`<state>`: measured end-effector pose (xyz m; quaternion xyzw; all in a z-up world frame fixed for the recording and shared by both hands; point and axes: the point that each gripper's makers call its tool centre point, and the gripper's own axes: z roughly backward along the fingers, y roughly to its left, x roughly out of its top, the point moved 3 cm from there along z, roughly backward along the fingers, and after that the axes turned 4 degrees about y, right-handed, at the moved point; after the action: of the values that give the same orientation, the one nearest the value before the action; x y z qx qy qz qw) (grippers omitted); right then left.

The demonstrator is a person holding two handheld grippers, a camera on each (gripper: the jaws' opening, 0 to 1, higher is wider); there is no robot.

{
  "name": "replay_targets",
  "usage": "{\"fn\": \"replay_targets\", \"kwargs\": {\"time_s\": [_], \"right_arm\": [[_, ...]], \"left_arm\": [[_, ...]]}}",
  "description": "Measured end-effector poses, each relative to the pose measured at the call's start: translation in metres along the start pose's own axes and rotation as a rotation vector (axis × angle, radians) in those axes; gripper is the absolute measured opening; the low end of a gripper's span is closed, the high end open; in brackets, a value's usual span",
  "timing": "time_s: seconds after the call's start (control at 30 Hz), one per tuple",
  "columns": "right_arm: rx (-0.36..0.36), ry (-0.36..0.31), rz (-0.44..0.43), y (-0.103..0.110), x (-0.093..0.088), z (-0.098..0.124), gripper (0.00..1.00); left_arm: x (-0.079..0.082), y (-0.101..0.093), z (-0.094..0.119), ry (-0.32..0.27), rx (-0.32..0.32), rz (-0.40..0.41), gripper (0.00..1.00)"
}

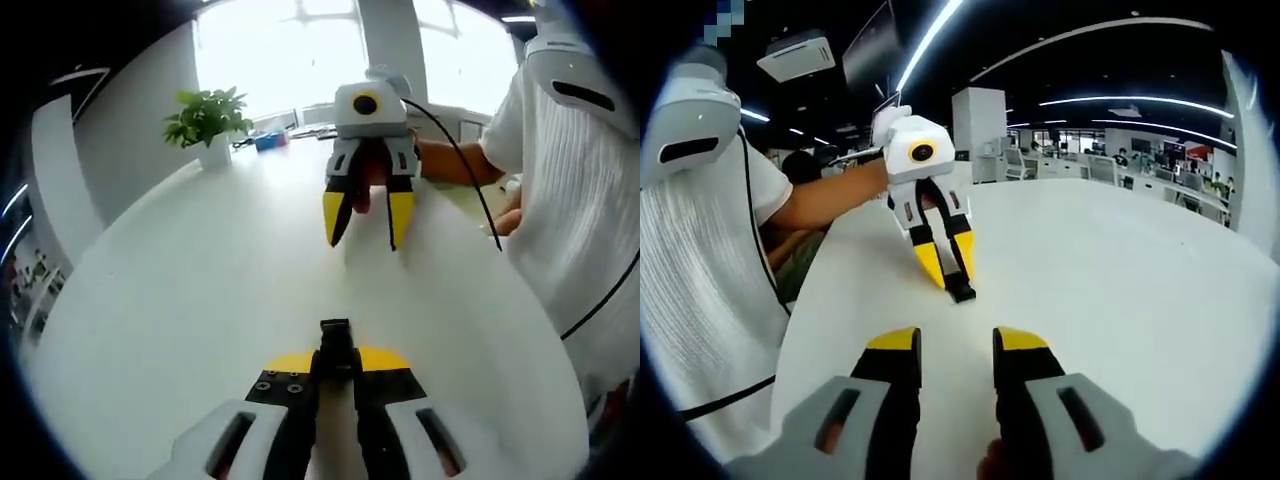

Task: Snap the two parts of the plastic buckle together until the buckle closes and remains connected.

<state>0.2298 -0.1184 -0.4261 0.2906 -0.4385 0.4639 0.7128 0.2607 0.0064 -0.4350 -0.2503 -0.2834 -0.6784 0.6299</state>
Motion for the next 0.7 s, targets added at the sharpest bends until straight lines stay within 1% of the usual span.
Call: {"fn": "replay_targets", "kwargs": {"time_s": [0.17,0.37,0.57,0.7], "right_arm": [[-0.054,-0.01,-0.027,-0.011,0.0,0.004,0.28],[-0.134,-0.02,-0.067,-0.026,0.0,0.008,0.28],[-0.185,-0.028,-0.084,-0.035,-0.001,0.014,0.28],[-0.206,-0.03,-0.09,-0.038,-0.003,0.017,0.28]], "left_arm": [[-0.002,0.016,-0.001,0.004,0.001,0.004,0.11],[-0.003,0.036,-0.004,0.01,-0.001,0.009,0.11],[-0.005,0.053,-0.007,0.014,-0.002,0.004,0.11],[-0.005,0.063,-0.007,0.011,-0.001,0.003,0.11]]}}
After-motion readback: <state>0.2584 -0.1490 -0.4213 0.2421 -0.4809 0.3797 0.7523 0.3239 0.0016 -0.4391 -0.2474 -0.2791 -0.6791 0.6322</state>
